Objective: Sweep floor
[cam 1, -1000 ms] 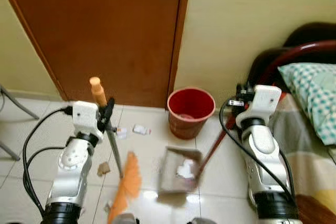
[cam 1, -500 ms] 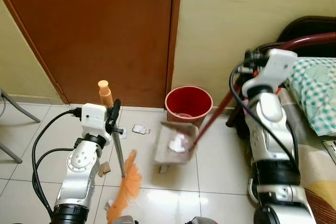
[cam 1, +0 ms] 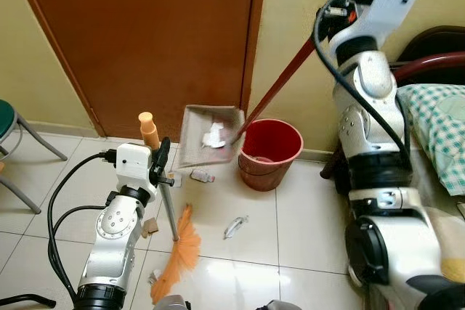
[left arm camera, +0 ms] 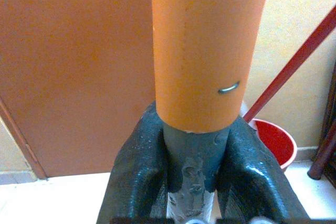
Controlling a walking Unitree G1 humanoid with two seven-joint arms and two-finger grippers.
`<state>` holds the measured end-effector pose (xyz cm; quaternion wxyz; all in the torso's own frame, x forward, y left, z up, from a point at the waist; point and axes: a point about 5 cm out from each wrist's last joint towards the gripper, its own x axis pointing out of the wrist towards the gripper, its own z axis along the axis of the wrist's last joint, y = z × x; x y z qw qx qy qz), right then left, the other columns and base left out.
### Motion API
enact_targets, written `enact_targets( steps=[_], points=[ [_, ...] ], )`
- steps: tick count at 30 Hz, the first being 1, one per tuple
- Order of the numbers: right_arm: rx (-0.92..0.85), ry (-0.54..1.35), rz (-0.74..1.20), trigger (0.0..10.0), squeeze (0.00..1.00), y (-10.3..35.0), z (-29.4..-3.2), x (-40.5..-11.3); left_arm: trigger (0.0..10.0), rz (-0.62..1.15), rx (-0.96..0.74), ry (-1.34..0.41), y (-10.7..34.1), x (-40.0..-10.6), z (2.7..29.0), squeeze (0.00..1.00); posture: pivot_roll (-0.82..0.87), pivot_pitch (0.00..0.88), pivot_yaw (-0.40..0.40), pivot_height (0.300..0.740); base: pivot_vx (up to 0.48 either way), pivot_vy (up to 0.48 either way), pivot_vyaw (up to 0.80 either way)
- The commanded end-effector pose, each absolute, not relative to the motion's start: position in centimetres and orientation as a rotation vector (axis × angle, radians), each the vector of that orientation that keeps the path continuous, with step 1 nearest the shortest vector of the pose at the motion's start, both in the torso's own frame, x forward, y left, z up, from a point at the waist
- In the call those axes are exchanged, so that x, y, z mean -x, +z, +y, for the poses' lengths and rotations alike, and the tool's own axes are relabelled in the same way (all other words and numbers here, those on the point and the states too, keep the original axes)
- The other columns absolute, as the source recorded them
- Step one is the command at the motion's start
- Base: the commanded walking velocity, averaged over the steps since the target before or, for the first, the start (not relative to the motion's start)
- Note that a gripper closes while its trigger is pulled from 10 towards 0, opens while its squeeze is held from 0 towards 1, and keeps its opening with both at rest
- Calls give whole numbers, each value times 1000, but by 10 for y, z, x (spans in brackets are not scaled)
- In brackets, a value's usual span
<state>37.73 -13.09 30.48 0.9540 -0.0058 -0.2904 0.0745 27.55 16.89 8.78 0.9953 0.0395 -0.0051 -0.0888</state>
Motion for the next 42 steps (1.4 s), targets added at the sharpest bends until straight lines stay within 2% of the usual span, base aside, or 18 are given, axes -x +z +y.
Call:
enact_targets(
  steps=[1, 7, 11, 13, 21, 25, 35, 42],
  points=[
    [75, 168, -716, 10000, 0, 330, -127, -371, 10000, -12, -90, -183, 90, -275, 167, 0, 28, 33, -41, 740, 0, 0, 0],
    [298, 229, -868, 10000, 0, 341, -98, -363, 10000, -8, -88, -188, 89, -274, 165, 0, 38, 47, -38, 740, 0, 0, 0],
    [421, 314, -927, 10000, 0, 324, -72, -357, 10000, -6, -88, -187, 90, -273, 165, 0, 40, 51, -40, 740, 0, 0, 0],
    [521, 390, -928, 10000, 0, 300, -59, -353, 10000, -6, -88, -188, 90, -273, 164, 0, 41, 54, -42, 740, 0, 0, 0],
    [645, 509, -856, 10000, 0, 244, -50, -346, 10000, -2, -84, -190, 89, -272, 162, 0, 39, 61, -44, 740, 0, 0, 0],
    [674, 541, -847, 10000, 0, 232, -48, -342, 10000, 1, -83, -192, 89, -271, 162, 0, 36, 62, -43, 740, 0, 0, 0],
    [667, 520, -927, 10000, 0, 246, -44, -340, 10000, -7, -83, -193, 91, -275, 160, 0, 32, 55, -42, 740, 0, 0, 0],
    [800, 748, -829, 10000, 0, 205, -27, -331, 10000, -7, -81, -191, 91, -274, 159, 0, 35, 52, -46, 740, 0, 0, 0]
  ],
)
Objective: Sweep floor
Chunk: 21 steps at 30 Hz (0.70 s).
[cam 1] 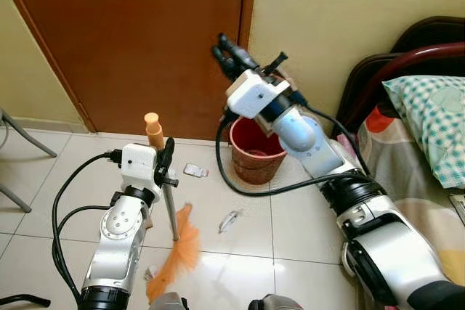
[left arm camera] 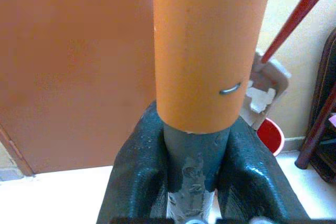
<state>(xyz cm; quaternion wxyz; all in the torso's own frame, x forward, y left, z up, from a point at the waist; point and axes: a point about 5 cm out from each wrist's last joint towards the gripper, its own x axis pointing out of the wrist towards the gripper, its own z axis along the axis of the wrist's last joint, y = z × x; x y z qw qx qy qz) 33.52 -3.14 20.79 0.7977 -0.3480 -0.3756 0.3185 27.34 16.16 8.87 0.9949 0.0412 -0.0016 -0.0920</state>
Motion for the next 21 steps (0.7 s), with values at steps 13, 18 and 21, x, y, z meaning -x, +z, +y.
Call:
enact_targets(
  steps=[13, 18, 21],
  points=[
    [828, 777, -832, 10000, 0, 190, -29, -324, 10000, -9, -88, -200, 92, -277, 158, 0, 31, 48, -39, 740, 0, 0, 0],
    [803, 677, -915, 10000, 0, 209, -33, -326, 10000, -12, -88, -201, 93, -278, 158, 0, 34, 43, -41, 740, 0, 0, 0],
    [612, 524, -1026, 10000, 0, 261, -36, -328, 10000, -12, -88, -198, 92, -278, 158, 0, 33, 42, -41, 740, 0, 0, 0]
  ],
)
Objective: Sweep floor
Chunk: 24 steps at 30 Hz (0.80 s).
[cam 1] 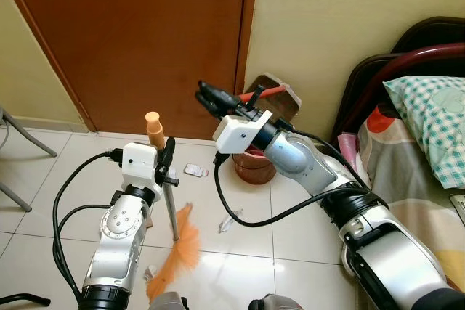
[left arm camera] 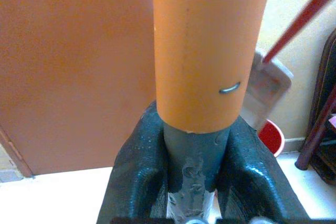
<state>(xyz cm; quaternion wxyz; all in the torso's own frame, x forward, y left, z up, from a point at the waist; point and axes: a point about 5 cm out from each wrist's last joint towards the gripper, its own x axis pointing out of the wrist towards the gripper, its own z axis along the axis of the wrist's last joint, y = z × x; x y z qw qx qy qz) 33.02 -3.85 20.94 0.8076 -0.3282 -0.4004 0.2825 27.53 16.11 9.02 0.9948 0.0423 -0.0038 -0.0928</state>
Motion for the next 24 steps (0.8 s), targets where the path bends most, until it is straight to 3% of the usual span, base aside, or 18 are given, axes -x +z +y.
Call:
enact_targets(
  steps=[1, 6, 15, 24],
  points=[
    [586, 515, -1031, 10000, 0, 266, -36, -328, 10000, -12, -88, -198, 92, -278, 158, 0, 33, 42, -41, 740, 0, 0, 0],
    [408, 483, -1011, 10000, 0, 282, -34, -325, 10000, -11, -85, -197, 92, -278, 156, 0, 36, 42, -46, 740, 0, 0, 0],
    [79, 383, -741, 10000, 0, 262, -55, -331, 10000, -7, -86, -192, 91, -277, 158, 0, 37, 46, -47, 740, 0, 0, 0],
    [-10, 274, -513, 10000, 0, 213, -87, -321, 10000, 14, -96, -203, 89, -271, 159, 0, 36, 72, -40, 740, 0, 0, 0]
  ],
)
